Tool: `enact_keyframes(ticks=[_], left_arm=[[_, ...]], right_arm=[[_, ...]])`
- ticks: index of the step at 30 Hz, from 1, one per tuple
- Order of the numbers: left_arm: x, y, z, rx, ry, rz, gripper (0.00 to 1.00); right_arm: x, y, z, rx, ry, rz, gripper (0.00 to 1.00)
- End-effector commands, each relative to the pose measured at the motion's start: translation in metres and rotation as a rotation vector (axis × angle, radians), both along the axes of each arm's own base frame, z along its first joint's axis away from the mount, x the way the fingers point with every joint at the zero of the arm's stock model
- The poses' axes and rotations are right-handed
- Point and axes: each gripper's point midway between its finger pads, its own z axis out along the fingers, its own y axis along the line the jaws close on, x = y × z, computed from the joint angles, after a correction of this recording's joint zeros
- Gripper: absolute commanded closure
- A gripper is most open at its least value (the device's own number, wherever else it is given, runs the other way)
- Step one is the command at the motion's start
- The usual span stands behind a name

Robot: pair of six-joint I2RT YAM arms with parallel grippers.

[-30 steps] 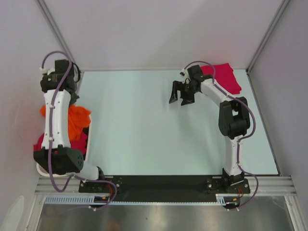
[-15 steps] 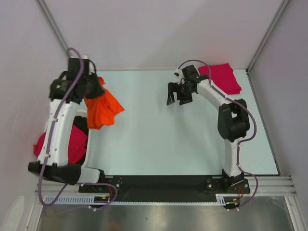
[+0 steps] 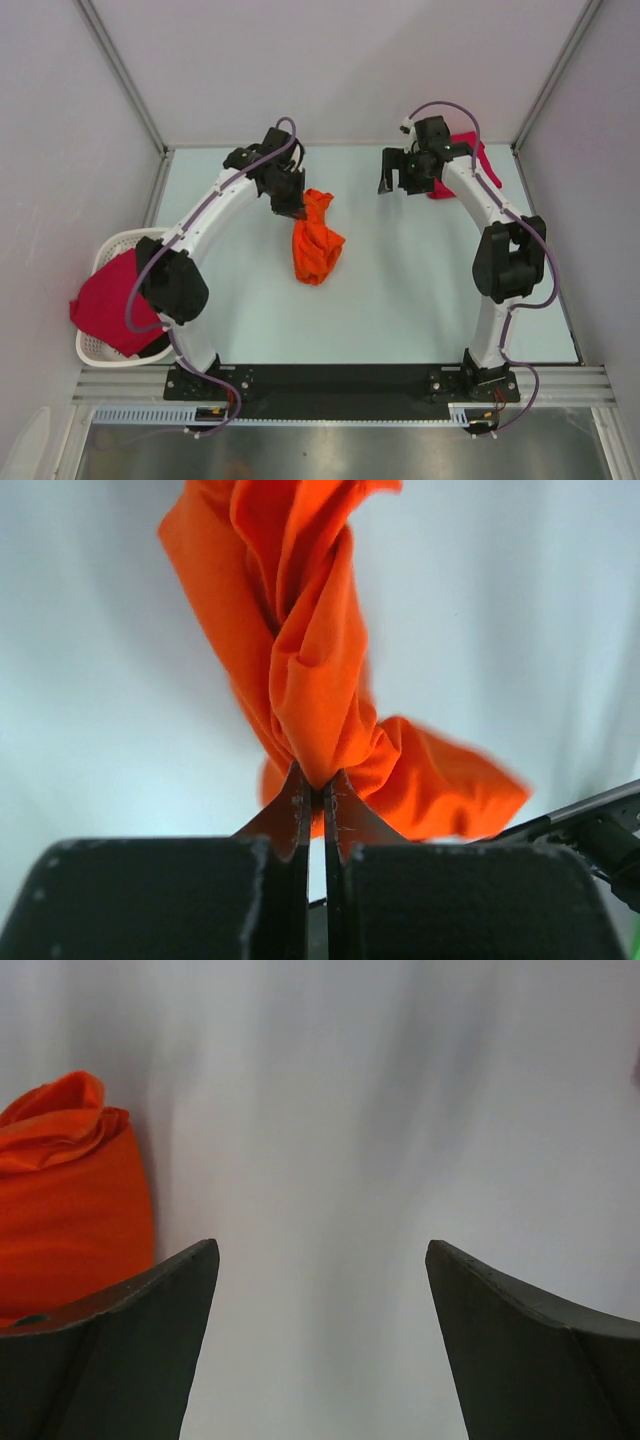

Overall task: Fold and stack the t-shirts
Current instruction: Move the tshirt to the center of the board

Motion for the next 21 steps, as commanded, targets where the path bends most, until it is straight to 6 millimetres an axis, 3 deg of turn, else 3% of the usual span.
enact_keyframes(ticks=[1, 4, 5, 6, 7, 8, 9, 13, 14, 18, 21], left_arm=[[0.005, -0.035, 0.003, -0.066, -0.025, -0.142, 1.00], [-0.009, -0.028, -0.035, 0.024, 0.050, -0.138, 1.00], [-0.015, -0.020, -0.050, 0.056, 0.085, -0.123, 0.95], [-0.015, -0.015, -0.062, 0.090, 0.101, -0.113, 0.82], [-0.017, -0.011, -0.071, 0.114, 0.123, -0.120, 0.58], [-0.017, -0.011, -0.075, 0.128, 0.131, -0.124, 0.23], [-0.015, -0.012, -0.087, 0.148, 0.151, -0.144, 0.01], [0.009, -0.032, -0.073, 0.157, 0.100, -0.184, 0.00], [0.024, -0.040, -0.047, 0.135, 0.030, -0.182, 0.01], [0.041, -0.028, 0.002, 0.120, -0.097, -0.119, 0.00], [0.035, -0.017, 0.010, 0.107, -0.112, -0.102, 0.00]], right_arm=[[0.000, -0.001, 0.031, -0.018, -0.086, 0.010, 0.09], [-0.001, -0.001, 0.033, -0.016, -0.093, 0.017, 0.09], [-0.001, -0.002, 0.033, -0.021, -0.093, 0.012, 0.09], [-0.001, -0.001, 0.032, -0.020, -0.093, 0.016, 0.09], [-0.002, -0.001, 0.030, -0.018, -0.086, 0.017, 0.09], [-0.002, 0.000, 0.029, -0.015, -0.082, 0.020, 0.09], [-0.003, 0.002, 0.028, -0.010, -0.079, 0.024, 0.09], [-0.001, 0.005, 0.029, -0.005, -0.084, 0.032, 0.09], [0.000, 0.007, 0.029, -0.003, -0.084, 0.035, 0.09], [0.001, 0.009, 0.031, -0.005, -0.090, 0.044, 0.09], [0.000, 0.010, 0.028, -0.003, -0.082, 0.047, 0.08]])
